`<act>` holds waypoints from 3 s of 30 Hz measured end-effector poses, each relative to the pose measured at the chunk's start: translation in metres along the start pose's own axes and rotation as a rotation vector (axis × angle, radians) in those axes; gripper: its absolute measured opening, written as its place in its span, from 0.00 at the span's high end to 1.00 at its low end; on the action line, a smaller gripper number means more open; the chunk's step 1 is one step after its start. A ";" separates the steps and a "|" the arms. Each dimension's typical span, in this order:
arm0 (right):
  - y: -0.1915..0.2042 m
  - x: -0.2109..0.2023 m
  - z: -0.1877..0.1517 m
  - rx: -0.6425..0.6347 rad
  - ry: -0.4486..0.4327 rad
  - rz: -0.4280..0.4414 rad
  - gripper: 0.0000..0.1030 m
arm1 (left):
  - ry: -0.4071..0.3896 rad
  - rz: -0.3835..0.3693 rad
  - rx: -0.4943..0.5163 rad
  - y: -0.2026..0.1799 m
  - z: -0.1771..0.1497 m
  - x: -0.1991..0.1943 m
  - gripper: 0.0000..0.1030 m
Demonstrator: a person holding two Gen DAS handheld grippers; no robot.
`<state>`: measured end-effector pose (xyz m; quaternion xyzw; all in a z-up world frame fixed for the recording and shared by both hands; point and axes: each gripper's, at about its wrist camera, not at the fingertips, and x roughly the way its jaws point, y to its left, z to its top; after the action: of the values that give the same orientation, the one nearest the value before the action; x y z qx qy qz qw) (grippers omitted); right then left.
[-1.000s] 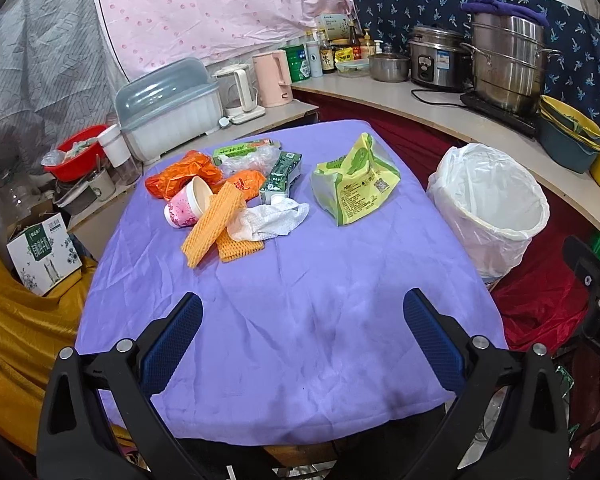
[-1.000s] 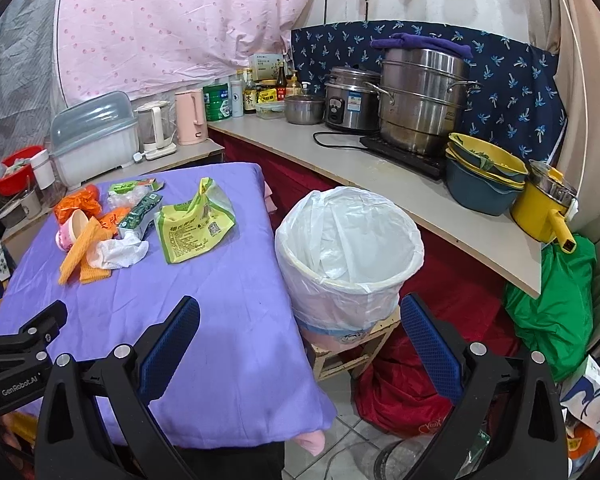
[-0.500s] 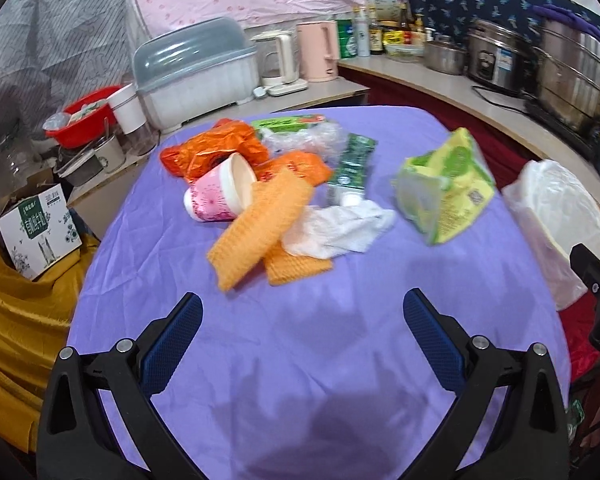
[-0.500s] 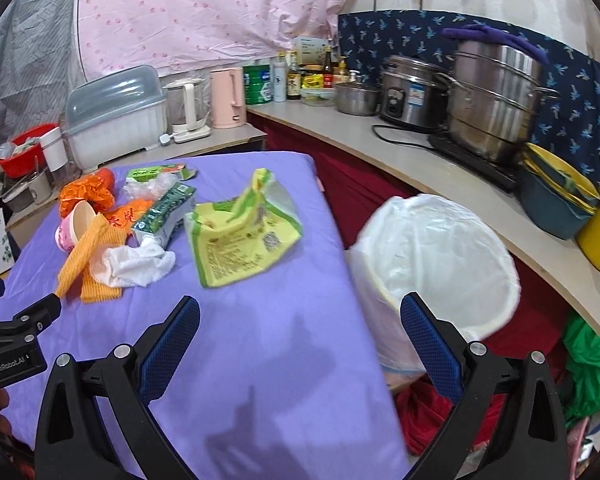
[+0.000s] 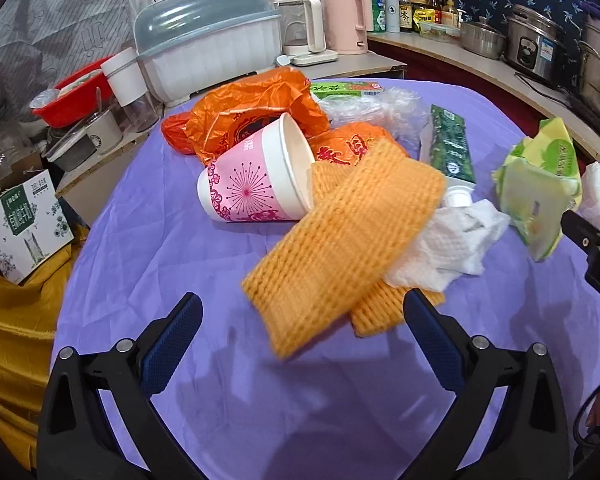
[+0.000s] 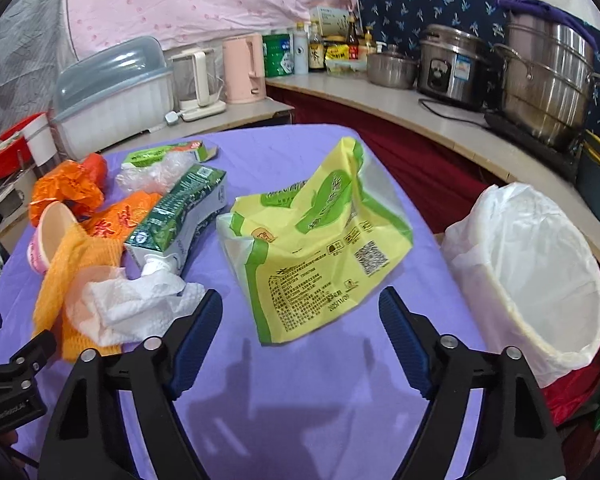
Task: Collect trash
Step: 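Grasp the orange mesh sleeve with the left tool while the right grasps the yellow-green bag, then carry both items over the white bin and open both tools to drop them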
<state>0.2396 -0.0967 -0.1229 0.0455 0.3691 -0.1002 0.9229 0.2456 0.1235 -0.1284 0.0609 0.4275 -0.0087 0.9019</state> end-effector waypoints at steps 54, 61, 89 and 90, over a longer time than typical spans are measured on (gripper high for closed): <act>-0.267 -0.130 -0.007 0.388 -0.210 -0.045 0.93 | -0.093 -0.638 0.330 -0.291 0.039 -0.135 0.90; -0.303 -0.114 -0.017 0.443 -0.185 -0.059 0.93 | 0.017 -0.742 0.407 -0.364 0.038 -0.105 0.89; -0.269 -0.112 0.008 0.359 -0.230 -0.056 0.45 | -0.070 -0.498 0.234 -0.299 0.058 -0.072 0.33; -0.263 -0.115 0.008 0.351 -0.234 -0.055 0.44 | -0.075 -0.487 0.223 -0.292 0.057 -0.073 0.33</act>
<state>0.1060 -0.3376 -0.0398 0.1835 0.2374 -0.1928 0.9342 0.2232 -0.1760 -0.0658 0.0547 0.3923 -0.2748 0.8762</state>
